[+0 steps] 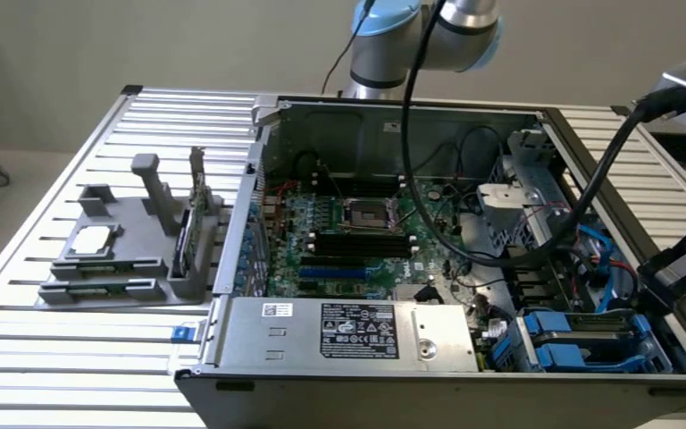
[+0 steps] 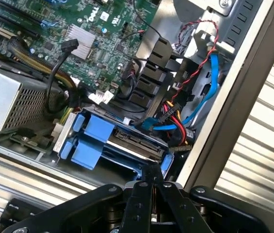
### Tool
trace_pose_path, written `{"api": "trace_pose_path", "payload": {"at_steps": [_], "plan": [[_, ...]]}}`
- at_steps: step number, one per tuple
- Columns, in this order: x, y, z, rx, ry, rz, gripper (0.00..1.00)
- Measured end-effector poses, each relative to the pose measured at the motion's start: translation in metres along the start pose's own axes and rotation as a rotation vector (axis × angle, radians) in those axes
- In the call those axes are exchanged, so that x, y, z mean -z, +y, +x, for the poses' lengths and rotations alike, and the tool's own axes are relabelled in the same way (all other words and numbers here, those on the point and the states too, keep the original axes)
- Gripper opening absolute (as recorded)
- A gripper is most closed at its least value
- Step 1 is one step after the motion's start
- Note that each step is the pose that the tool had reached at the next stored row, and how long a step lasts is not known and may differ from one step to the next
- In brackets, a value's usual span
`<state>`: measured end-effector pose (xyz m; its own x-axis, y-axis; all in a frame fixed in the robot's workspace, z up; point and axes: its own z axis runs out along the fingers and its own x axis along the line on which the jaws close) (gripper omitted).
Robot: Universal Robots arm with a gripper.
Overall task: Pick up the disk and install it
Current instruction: 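Insert the first disk wire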
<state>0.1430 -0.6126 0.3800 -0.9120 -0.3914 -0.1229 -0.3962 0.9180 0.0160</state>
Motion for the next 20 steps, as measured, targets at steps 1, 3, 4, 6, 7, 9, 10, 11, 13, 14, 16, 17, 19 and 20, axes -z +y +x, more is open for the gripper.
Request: {"api": "trace_pose_path", "payload": {"at_steps": [1,3,4,6,7,9,10,11,13,14,16,17,19,20], "plan": [[-0.0001,0.0,0.0,-0.017,-0.0003,0.0021,0.11],[-0.0003,0.0,0.0,-0.047,-0.0005,0.0063,0.11],[-0.0004,0.0,0.0001,-0.06,-0.0005,0.0085,0.11],[-0.0006,0.0,0.0001,-0.082,0.0003,0.0141,0.11],[-0.0008,0.0,0.0001,-0.092,0.0006,0.0166,0.11],[-0.001,0.0,0.0001,-0.111,0.0019,0.0225,0.11],[-0.0011,0.0,0.0001,-0.12,0.0025,0.0253,0.11],[-0.0012,0.0,0.0002,-0.129,0.0032,0.0282,0.11],[-0.0015,-0.0001,0.0002,-0.148,0.0048,0.0334,0.11],[-0.0016,-0.0001,0.0003,-0.16,0.0064,0.0356,0.11],[-0.002,0.0,0.0003,-0.184,0.0114,0.0385,0.11],[-0.0023,-0.0001,0.0003,-0.196,0.0145,0.0394,0.11],[-0.0027,0.0,0.0004,-0.22,0.0212,0.0412,0.11],[-0.0029,0.0,0.0004,-0.231,0.0257,0.0415,0.11]]}}
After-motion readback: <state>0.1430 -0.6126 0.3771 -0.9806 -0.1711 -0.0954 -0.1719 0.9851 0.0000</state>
